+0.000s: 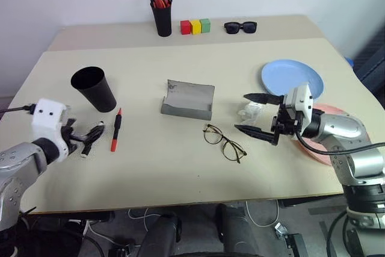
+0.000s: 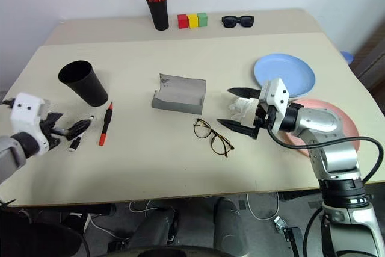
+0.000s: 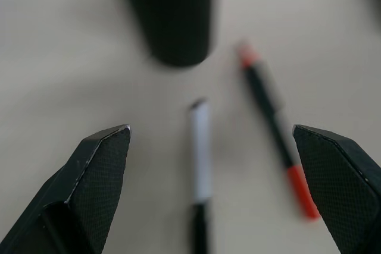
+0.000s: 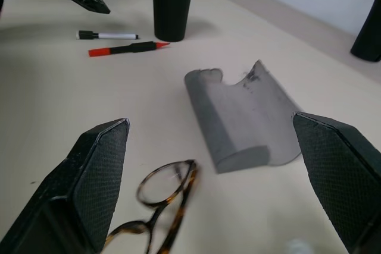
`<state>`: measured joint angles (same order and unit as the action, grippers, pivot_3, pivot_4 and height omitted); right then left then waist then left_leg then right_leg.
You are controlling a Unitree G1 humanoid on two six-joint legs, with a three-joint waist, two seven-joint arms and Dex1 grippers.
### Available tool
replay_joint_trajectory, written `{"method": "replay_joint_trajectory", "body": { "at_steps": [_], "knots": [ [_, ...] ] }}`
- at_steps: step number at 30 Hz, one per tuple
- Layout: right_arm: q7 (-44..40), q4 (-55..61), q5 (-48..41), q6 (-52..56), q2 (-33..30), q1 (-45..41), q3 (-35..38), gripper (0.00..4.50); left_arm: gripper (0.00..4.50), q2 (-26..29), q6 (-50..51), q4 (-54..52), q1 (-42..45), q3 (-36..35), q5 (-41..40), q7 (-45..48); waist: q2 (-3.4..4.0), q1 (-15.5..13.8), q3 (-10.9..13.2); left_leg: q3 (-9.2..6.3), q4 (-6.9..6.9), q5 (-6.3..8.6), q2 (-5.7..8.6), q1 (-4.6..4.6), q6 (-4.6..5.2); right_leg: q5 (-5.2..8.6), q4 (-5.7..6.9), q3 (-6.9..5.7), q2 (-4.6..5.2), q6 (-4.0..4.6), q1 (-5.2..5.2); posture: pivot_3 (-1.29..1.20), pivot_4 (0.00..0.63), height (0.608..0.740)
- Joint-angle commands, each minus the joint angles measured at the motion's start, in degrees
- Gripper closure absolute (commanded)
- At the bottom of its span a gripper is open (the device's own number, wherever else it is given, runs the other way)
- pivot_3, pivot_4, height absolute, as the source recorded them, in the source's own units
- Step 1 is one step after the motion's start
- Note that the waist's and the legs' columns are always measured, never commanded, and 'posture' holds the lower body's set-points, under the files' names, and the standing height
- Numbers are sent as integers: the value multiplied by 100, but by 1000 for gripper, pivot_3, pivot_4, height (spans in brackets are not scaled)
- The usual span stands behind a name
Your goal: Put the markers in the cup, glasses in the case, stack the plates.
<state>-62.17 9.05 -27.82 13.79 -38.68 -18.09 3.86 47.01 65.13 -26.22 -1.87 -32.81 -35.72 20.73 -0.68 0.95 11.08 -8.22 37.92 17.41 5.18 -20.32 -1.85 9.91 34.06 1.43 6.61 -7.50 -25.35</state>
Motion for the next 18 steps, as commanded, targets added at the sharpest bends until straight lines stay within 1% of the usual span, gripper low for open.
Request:
{"method": "replay_joint_trajectory", "body": {
  "at_steps": [1,5,10,14,17,18],
  "knots": [
    [81,352,-59,-45,103,-44,-45,32,0,177,559,131,-136,-193,-124,168,0,-8,0,0,0,0,0,1,0,0,0,0,0,0,1,0,150,740],
    [163,419,-23,-76,137,53,-26,32,0,411,877,458,94,223,-47,274,-4,-41,0,-1,2,0,1,-1,0,0,0,-1,0,0,2,0,150,740],
    [226,462,66,-145,110,178,-8,32,0,600,555,950,279,727,192,519,-5,-25,-1,-1,1,0,2,-1,-1,0,-2,-1,1,0,1,0,150,740],
    [304,520,97,-152,86,260,31,32,0,617,436,1248,789,1190,319,611,-5,-24,-1,-2,0,0,0,-1,-3,0,-1,-1,0,1,0,0,150,740],
    [349,515,125,-162,87,261,24,32,0,644,407,1390,1001,1469,442,656,-5,-20,-1,-1,0,1,1,-1,-3,0,-3,-1,2,0,1,0,150,740],
    [368,530,130,-150,91,256,20,5,265,650,406,1419,1065,1572,465,698,-5,-10,-1,-1,0,1,1,-2,-4,0,-3,-1,2,0,0,0,150,740]
  ]
}}
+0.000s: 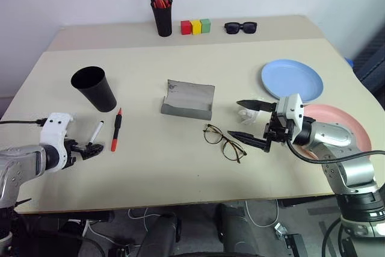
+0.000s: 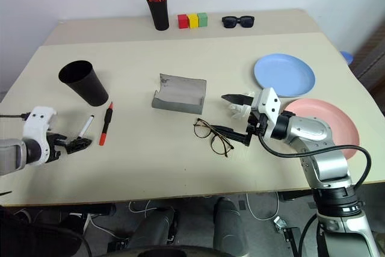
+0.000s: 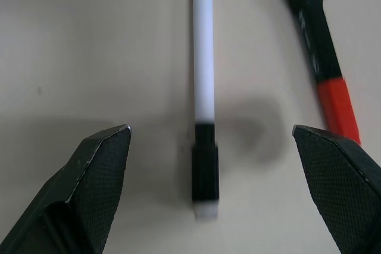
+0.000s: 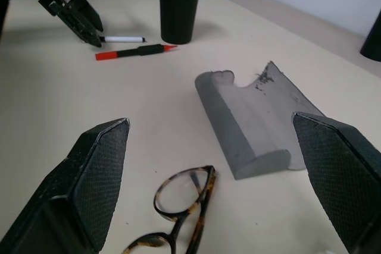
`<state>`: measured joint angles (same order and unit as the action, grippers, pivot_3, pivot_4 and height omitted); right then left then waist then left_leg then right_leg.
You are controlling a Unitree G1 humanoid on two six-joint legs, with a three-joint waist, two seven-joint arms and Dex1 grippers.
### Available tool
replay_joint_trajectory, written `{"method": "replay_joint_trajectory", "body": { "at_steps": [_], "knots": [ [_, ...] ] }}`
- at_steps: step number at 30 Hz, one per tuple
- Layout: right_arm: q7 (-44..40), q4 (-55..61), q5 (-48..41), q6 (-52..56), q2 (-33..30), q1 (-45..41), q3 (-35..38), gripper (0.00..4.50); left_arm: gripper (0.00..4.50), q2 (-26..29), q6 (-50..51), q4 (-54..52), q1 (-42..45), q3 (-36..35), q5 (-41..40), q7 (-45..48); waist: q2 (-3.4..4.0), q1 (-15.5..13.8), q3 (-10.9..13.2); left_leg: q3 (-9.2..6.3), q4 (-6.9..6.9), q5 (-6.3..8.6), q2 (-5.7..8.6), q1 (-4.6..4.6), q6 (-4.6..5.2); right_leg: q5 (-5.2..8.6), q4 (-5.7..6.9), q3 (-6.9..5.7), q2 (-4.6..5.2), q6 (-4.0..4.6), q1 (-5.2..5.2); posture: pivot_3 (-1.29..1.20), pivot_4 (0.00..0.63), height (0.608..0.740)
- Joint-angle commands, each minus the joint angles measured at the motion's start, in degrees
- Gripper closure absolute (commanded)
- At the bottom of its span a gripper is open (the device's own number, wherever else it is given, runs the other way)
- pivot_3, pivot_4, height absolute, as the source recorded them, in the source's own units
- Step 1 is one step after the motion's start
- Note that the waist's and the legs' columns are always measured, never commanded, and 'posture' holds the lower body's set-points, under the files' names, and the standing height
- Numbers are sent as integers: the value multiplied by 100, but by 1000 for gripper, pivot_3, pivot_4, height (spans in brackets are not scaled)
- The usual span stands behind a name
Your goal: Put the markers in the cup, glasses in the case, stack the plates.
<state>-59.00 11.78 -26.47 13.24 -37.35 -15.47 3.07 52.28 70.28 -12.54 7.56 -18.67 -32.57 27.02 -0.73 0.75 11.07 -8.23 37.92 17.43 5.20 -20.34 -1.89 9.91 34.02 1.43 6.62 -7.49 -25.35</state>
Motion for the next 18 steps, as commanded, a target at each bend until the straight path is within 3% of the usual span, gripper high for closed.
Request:
{"method": "replay_joint_trajectory", "body": {
  "at_steps": [1,2,9,10,18],
  "knots": [
    [65,268,-1,-87,-39,-9,95,0,543,127,-108,73,166,227,165,101,0,12,0,1,0,2,0,1,-2,0,0,0,0,0,0,0,150,740],
    [75,280,-1,-77,-39,-3,104,0,782,132,-94,70,201,283,185,119,0,7,0,1,0,2,0,1,-2,0,0,0,0,0,0,0,150,740],
    [147,253,74,-75,-64,-33,110,0,4268,98,361,-19,343,373,221,61,0,1,0,0,1,2,0,1,-2,0,1,0,0,0,0,0,150,740],
    [157,246,86,-78,-60,-47,106,0,4457,92,425,-68,342,369,210,63,2,1,-1,0,1,2,0,1,-2,0,1,0,0,0,0,0,150,740],
    [66,-33,135,-152,-113,-166,164,0,4457,264,486,-820,340,62,-113,498,-1,4,0,0,1,2,-1,-1,-2,0,1,0,0,0,0,0,150,740]
  ]
}}
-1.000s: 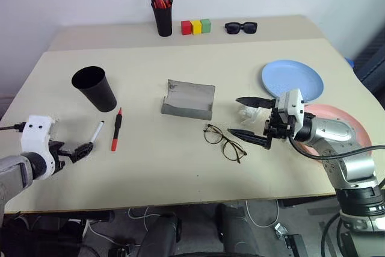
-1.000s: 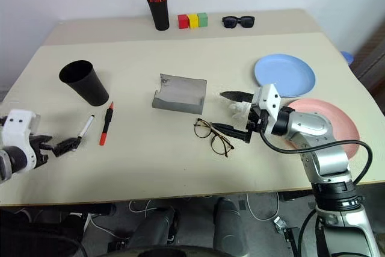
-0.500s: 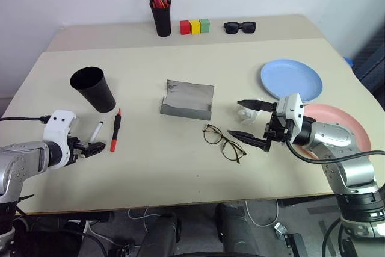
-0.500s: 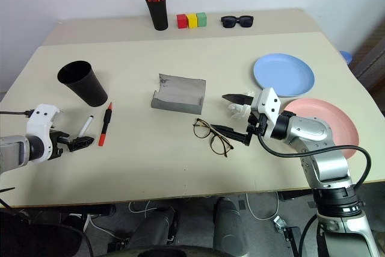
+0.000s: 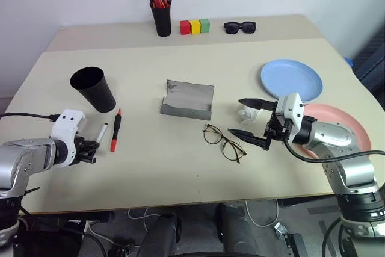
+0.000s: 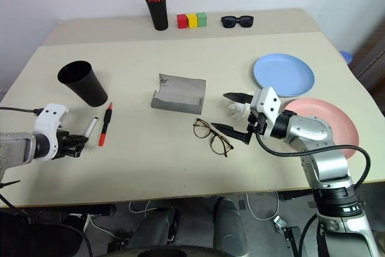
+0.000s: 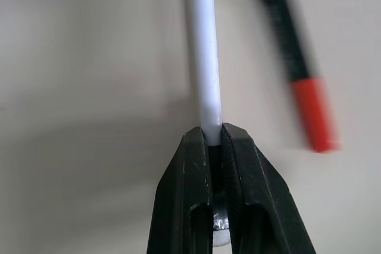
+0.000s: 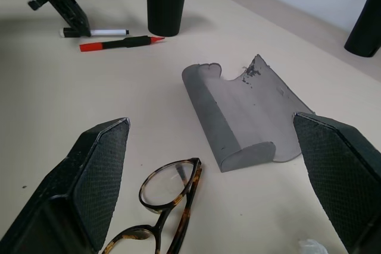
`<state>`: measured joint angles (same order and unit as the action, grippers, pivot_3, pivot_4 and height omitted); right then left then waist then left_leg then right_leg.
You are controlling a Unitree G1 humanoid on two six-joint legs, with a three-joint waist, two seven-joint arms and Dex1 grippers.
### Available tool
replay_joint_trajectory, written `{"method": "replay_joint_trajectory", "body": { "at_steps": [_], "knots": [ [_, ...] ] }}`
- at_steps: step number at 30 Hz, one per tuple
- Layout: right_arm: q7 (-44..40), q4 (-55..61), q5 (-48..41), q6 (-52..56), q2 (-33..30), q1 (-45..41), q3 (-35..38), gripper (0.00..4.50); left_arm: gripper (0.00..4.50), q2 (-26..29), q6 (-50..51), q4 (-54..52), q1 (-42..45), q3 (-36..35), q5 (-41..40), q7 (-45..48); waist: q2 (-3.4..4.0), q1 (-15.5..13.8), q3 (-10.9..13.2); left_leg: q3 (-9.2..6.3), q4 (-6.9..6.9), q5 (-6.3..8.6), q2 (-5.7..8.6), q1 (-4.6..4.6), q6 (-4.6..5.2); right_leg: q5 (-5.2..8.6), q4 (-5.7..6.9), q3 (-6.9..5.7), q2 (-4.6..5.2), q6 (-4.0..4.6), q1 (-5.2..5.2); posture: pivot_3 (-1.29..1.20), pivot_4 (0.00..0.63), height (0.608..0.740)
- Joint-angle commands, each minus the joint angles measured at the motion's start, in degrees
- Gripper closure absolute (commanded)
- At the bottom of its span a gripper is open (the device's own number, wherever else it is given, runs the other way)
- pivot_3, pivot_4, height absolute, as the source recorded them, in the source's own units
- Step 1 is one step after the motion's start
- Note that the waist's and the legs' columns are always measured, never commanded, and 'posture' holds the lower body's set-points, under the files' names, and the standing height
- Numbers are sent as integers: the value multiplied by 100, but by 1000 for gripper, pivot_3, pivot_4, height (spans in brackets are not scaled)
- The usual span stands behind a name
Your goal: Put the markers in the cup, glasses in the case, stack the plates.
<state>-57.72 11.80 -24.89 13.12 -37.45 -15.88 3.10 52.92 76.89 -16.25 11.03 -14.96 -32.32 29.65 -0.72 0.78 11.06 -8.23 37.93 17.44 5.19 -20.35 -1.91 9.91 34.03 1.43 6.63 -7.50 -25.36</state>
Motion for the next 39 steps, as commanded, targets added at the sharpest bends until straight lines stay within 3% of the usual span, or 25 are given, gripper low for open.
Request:
{"method": "replay_joint_trajectory", "body": {
  "at_steps": [1,6,11,16,24,32,39],
  "knots": [
    [-107,-91,-48,-115,-136,-131,182,0,4457,191,-159,-536,29,-390,-188,255,-1,1,1,0,0,0,0,0,0,0,0,0,0,0,0,0,150,740],
    [-410,-220,-446,230,-326,-142,347,0,4457,157,-843,-1030,117,-605,-297,547,-1,-8,1,0,0,0,0,-1,0,0,-1,0,1,0,0,0,150,740],
    [-354,-326,-504,294,-261,-293,414,0,4457,-381,-2111,-1186,382,-777,-510,878,0,-7,1,2,0,0,-1,0,0,0,-1,0,1,1,1,0,150,740],
    [-433,-138,-1069,816,-267,-357,544,0,4457,-1205,-3830,-401,1438,-728,3,437,-4,-44,1,1,7,-2,0,-2,-3,-4,-3,-1,1,5,4,0,150,740],
    [-100,37,-1071,727,50,-648,477,0,4457,-1474,-5874,1270,2609,-828,924,-212,-3,1,0,6,3,-1,6,0,-3,-5,-8,0,-3,4,2,0,150,740],
    [-43,-8,-957,665,120,-662,406,0,4457,-1779,-7211,2847,2633,-938,1269,-564,-5,-35,1,5,7,-2,9,-4,-3,-9,-10,0,1,-2,2,0,150,740],
    [-55,27,-843,609,69,-625,388,0,4457,-1997,-7531,3051,2121,-866,1477,-808,-5,2,1,7,6,-1,8,-2,-1,-9,-10,0,0,-3,0,0,150,740]
  ]
}}
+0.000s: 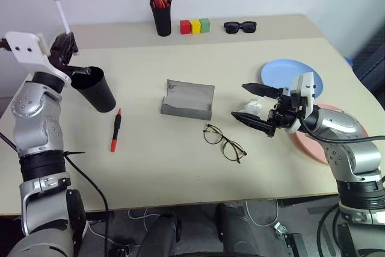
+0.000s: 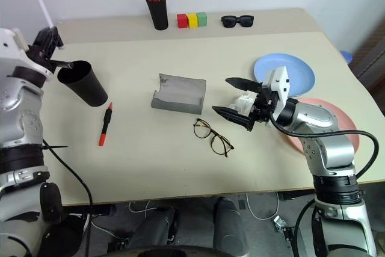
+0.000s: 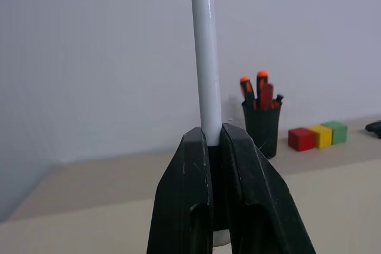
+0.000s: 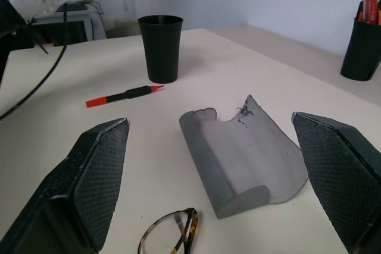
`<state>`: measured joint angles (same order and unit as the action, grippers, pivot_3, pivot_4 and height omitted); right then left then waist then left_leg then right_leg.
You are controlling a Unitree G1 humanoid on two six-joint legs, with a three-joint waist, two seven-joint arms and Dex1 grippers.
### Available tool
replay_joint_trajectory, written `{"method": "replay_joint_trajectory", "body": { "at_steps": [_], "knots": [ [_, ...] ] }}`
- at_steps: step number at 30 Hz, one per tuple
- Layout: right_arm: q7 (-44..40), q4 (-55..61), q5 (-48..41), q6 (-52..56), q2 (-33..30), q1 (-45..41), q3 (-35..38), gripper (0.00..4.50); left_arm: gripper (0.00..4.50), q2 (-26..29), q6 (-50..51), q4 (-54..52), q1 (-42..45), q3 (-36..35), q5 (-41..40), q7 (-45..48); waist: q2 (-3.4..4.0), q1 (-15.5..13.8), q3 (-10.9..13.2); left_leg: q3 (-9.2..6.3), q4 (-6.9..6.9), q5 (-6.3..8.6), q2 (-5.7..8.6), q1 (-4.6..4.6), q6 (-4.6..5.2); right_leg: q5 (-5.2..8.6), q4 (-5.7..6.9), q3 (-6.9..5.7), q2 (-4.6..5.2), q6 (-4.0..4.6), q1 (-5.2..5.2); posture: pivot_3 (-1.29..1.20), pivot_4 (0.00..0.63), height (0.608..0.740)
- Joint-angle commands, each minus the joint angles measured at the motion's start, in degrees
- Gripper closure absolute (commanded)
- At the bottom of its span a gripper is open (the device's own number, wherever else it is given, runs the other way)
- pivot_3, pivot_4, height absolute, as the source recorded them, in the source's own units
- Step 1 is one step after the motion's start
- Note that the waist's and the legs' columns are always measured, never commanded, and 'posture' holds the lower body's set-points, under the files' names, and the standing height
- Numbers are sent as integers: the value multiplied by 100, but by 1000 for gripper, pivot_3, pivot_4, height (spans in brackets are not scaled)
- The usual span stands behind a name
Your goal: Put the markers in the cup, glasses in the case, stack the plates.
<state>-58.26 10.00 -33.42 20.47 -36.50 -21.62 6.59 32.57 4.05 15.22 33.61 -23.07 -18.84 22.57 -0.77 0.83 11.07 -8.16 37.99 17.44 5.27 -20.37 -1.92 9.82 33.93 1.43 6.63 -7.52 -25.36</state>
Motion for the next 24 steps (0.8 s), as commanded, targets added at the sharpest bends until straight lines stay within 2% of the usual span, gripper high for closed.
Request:
{"method": "replay_joint_trajectory", "body": {
  "at_steps": [1,6,15,18,24],
  "knots": [
    [3,213,2,-116,-33,-44,62,0,4457,30,-256,-91,-252,-99,121,-120,0,-7,0,0,0,0,0,0,0,0,1,0,0,0,0,0,150,740],
    [-8,211,46,-146,-20,-11,60,0,4457,-179,-295,-106,-598,-106,-2,-105,0,-40,0,-1,2,0,-2,-1,0,0,2,0,1,0,1,0,150,740],
    [-27,150,123,-235,2,-102,-29,0,4457,-271,-324,-24,-577,-24,3,25,-2,-15,-1,-1,3,0,-1,0,0,-1,2,0,0,-1,1,0,150,740],
    [-41,129,144,-253,-9,-111,-36,0,3385,-257,-310,-29,-553,-27,-18,57,-2,-22,-1,-1,3,0,-1,0,0,-1,2,-1,0,-1,1,0,150,740],
    [-31,95,162,-271,18,-118,-51,0,261,-250,-156,-331,-595,-14,-123,156,-2,-22,-1,-1,3,0,-1,-1,0,-1,2,0,0,0,1,0,150,740]
  ]
}}
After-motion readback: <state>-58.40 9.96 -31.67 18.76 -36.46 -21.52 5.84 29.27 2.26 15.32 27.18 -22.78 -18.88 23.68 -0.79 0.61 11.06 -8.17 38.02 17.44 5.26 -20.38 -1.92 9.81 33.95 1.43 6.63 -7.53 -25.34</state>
